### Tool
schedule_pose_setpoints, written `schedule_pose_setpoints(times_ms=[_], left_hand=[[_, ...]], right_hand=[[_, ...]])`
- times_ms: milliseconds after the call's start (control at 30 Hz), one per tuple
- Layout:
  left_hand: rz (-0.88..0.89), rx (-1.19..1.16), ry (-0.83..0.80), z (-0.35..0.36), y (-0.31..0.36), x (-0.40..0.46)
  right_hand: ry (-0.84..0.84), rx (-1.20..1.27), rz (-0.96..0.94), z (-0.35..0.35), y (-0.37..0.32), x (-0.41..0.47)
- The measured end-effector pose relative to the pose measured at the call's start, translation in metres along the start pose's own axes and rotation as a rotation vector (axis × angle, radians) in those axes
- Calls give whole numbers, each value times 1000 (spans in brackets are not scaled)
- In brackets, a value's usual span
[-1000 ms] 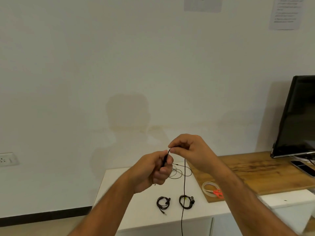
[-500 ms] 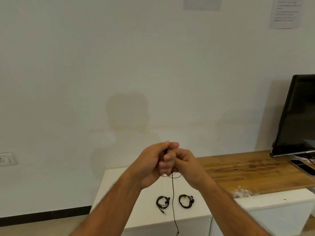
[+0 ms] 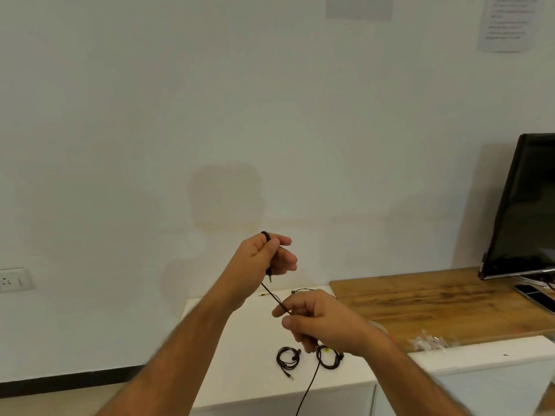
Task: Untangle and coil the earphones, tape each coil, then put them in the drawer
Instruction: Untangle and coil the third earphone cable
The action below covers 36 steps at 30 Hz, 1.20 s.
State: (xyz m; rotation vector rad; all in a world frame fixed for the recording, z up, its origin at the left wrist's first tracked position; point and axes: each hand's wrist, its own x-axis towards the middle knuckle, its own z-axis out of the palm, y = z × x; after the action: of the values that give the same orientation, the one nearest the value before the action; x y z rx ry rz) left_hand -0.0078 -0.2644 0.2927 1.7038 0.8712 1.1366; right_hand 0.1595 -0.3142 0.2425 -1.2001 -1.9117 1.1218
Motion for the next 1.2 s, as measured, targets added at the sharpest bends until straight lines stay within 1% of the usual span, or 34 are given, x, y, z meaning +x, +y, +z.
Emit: schedule_pose_setpoints(times_ms=[100,200,233,300,400,533,633,833,933,1067,1133,1200], left_hand=[[5,178,-28,-1,-8,-1],[-42,361,-115,1,-14,-5],[-64,387,-149,3,-14,-7],[-111,353,-209,5,-13,-11],[-189,159,-272,8,-11,-17],[-319,-157,-378,12,-8,-23],[-401,-332,-409,15,-4,-24],[-423,-577,-464,18,3,-24],[-368,-639,-448,22,5,-21],[-322,-753,-412,27,8,-16],[-308,-764,-344,30,9,-13],[-269,-710,-250,28,9,-12]], right_hand=[[97,-139,-47,-9,-10,-3],[222,-328,-135,-19,-15,2],[268,-391,-156,-23,-15,4],[338,-493,-196,-33,-18,8],[367,-527,-252,-45,-25,12],[361,-376,-342,-52,-28,16],[363,-223,-367,-51,-27,18],[354,123,-388,-46,-26,21],[351,266,-388,-38,-21,25],[283,381,-303,-16,-7,26],[254,410,-267,-6,2,24],[239,418,-242,3,9,22]])
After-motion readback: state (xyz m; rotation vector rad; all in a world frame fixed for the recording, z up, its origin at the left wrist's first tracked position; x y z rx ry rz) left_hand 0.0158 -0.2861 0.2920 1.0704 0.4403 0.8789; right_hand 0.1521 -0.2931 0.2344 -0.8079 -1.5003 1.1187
